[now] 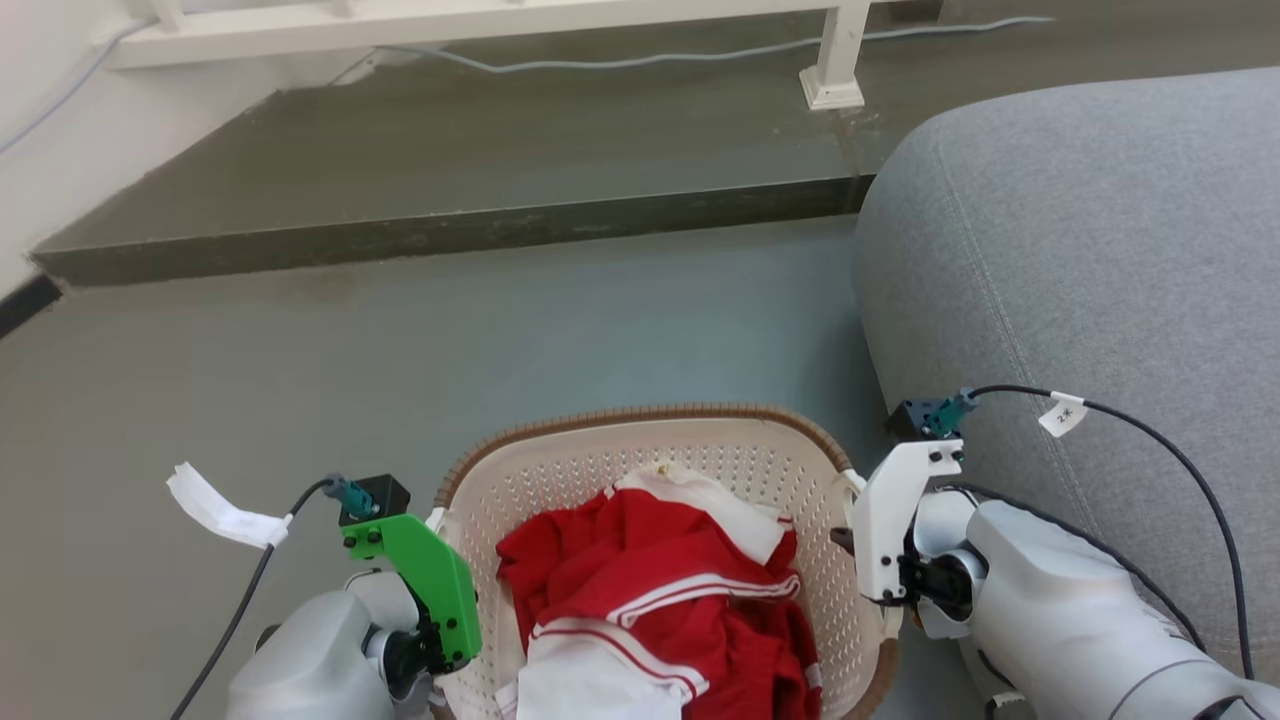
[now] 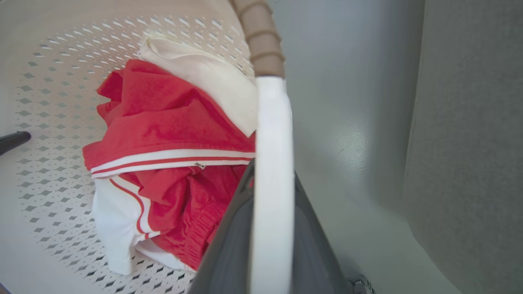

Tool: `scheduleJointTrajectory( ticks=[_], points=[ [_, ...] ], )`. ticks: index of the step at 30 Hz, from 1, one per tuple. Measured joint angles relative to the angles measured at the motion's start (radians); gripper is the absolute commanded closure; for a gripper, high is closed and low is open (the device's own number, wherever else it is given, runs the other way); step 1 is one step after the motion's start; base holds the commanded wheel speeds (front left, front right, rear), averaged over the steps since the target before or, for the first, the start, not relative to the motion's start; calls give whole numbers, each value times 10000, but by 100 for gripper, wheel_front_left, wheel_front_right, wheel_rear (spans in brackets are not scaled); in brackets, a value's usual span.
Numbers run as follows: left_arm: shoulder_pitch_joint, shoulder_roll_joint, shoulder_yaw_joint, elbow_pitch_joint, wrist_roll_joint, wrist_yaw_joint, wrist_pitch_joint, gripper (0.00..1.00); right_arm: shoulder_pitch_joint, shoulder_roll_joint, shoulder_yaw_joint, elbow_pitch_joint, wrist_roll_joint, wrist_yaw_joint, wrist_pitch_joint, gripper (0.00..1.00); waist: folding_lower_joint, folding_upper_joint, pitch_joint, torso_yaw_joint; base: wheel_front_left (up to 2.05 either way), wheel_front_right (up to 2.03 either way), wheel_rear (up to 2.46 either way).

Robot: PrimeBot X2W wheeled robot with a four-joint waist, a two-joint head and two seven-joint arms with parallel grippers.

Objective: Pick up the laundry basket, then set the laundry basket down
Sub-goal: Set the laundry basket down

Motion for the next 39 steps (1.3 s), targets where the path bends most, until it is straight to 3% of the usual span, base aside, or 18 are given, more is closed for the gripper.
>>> scheduleJointTrajectory(
  ticks=[15, 39],
  points=[
    [-887, 4, -6, 33, 228, 0, -1007, 100, -719, -232, 21, -336, 81, -2, -656, 100, 0, 0, 1448, -22, 0, 0, 0],
    [-2417, 58, 42, -217, 635, -2, -3152, 100, -1744, -575, -320, -763, 153, 8, -3369, 100, 2, 0, 4673, -75, 0, 0, 0]
  ],
)
